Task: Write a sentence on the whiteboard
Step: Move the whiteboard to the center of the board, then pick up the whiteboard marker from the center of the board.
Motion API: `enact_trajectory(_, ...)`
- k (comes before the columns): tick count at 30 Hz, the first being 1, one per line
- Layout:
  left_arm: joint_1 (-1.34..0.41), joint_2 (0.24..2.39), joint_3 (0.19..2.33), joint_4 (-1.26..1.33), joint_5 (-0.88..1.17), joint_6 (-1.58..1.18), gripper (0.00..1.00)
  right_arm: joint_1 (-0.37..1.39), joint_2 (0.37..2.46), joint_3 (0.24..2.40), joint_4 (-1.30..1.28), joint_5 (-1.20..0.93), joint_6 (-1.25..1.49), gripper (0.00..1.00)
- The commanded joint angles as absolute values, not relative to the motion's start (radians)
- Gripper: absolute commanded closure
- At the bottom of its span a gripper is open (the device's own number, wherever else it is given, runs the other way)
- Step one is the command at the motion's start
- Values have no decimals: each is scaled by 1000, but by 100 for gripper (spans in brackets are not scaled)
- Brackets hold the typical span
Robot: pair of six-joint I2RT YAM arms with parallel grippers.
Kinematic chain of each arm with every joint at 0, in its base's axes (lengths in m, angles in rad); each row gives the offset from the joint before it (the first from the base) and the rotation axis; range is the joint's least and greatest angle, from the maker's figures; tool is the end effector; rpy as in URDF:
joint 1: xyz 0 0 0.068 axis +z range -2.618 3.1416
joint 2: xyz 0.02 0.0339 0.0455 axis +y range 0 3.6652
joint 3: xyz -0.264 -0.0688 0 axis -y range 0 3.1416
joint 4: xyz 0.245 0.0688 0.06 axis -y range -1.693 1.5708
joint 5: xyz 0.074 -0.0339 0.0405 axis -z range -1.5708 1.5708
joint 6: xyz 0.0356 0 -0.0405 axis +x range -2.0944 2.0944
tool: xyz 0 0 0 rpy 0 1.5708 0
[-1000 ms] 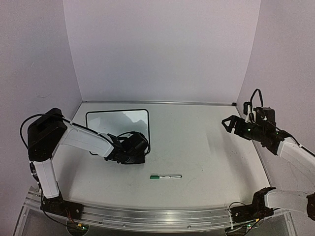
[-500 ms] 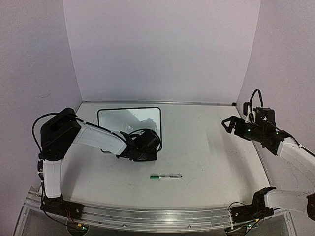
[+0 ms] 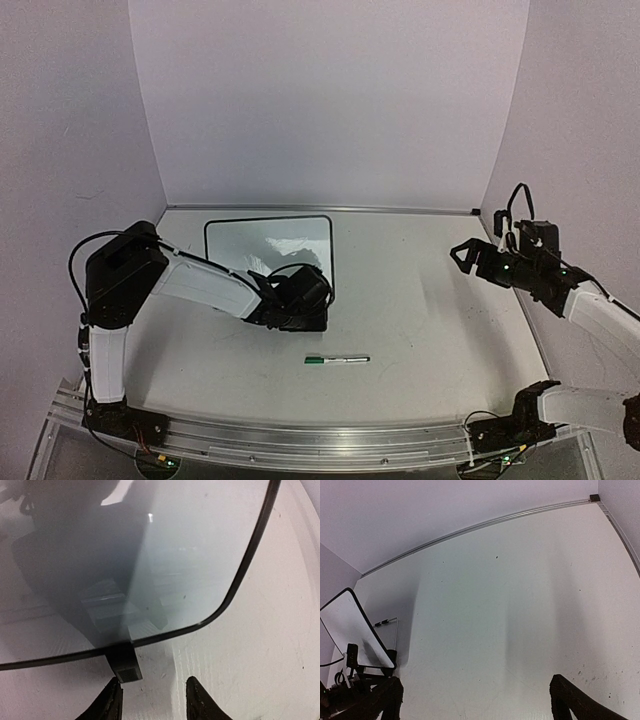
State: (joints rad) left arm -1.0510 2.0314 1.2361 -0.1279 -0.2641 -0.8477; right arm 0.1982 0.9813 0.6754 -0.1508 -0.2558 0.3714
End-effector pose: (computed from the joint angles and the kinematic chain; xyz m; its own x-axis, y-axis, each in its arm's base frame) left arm 0.2152 -0.3574 0.1306 -0.8317 -0.0039 -0.5553 0.2056 0.9267 -0.3145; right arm 0.2161 0.0526 0.2686 -0.5528 0.2471 -0.7958 -0.2281 0.8737 0.4297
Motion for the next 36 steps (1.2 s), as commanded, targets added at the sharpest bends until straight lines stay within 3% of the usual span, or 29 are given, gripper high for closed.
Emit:
enact_trajectory(1,-1061,1956,1202,-60,-215,-826,55,204,970,676,-153,-263,364,2)
enact_trajectory(16,-1066,1772,1002,-18,-96,-699,28,205,992,688,-168,-277,347,2)
enact_trajectory(25,-1066,1758,978,-17,261,-377,21,205,996,682,-179,-285,349,2)
enact_trajectory(32,-1068,1813,1059,-140,221,-193,21,207,994,680,-190,-296,353,2)
enact_trajectory(36,-1073,1843,1102,-181,202,-124,26,207,987,682,-197,-293,353,2)
